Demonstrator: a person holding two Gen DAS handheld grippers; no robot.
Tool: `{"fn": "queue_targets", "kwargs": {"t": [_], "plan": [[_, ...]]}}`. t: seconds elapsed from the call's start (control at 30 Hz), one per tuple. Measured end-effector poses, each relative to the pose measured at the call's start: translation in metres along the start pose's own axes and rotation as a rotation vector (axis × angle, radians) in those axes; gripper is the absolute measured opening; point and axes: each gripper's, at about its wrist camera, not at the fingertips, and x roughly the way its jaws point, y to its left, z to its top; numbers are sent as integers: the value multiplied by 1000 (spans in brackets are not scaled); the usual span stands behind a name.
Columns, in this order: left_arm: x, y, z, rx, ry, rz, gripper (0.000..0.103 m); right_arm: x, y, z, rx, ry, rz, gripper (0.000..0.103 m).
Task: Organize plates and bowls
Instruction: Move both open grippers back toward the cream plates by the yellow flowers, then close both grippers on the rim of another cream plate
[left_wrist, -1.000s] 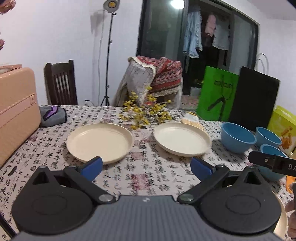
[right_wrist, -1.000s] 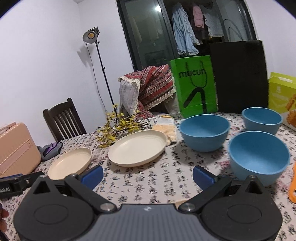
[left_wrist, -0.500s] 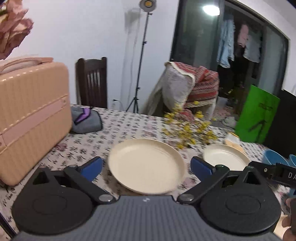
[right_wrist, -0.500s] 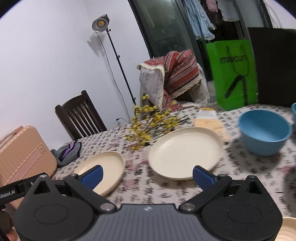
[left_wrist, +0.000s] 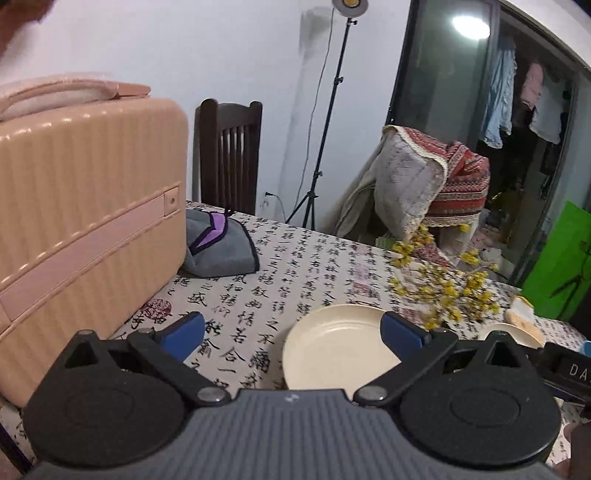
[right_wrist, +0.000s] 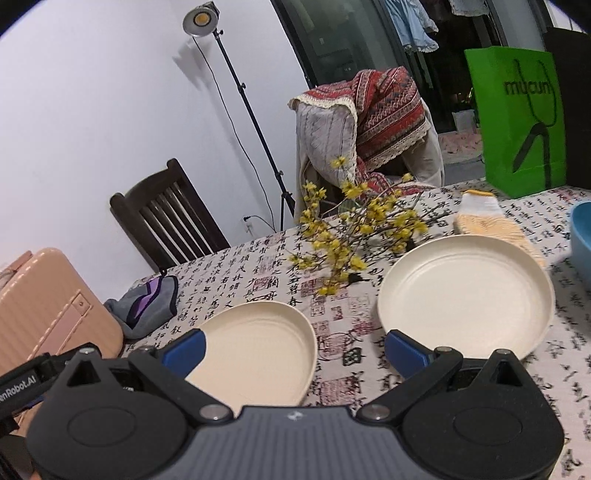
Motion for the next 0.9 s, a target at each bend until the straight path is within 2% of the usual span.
{"fn": "queue_targets", "kwargs": {"t": [0.27,0.6,0.7,0.9], "plan": [[43,3,6,-14,46,30,103,37,9,2,3,11,-25,103],[96,5,-17,-6,103,27,103,78,9,-7,-54,22,-34,103],[104,6,-24,8,118,16,103,88,6,-11,-68,21,-43,98],[106,3,-33,22,97,-20,101,96,-2,-17,-49,30,-19,90]]}}
